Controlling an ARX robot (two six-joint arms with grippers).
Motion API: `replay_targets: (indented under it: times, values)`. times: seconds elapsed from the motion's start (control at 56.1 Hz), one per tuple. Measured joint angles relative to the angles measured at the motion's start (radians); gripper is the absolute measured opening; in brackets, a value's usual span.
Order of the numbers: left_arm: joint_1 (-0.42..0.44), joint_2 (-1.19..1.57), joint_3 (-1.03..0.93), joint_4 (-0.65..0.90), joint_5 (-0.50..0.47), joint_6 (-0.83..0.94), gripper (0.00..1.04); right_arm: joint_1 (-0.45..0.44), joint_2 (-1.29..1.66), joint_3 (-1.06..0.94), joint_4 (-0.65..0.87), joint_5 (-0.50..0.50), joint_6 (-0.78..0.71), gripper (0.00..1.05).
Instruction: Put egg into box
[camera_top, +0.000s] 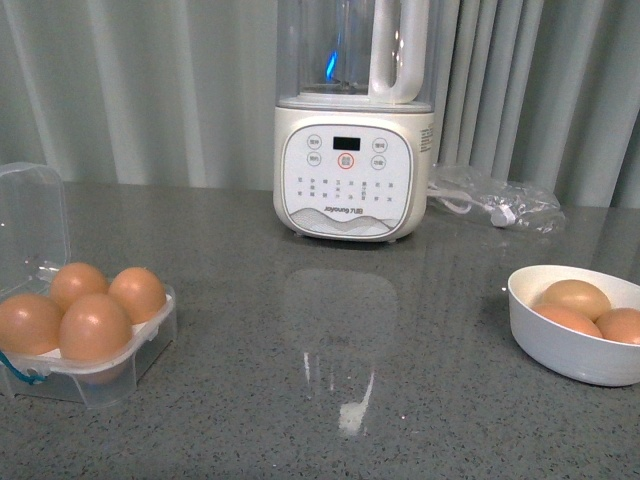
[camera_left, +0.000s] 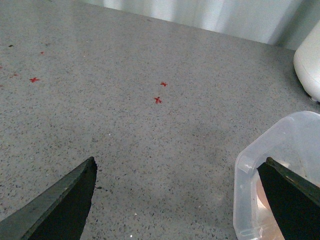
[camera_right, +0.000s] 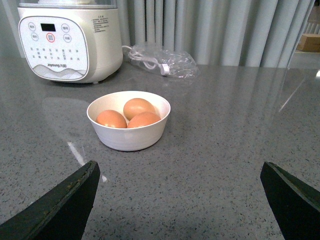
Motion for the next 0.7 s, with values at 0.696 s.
replay_targets:
  times: [0.696]
  values:
    - [-0.257,0.116,0.008,0.078,-0.06,-0.023,0.98,0.0,0.0,0.0,0.0,0.0,0.0,0.98]
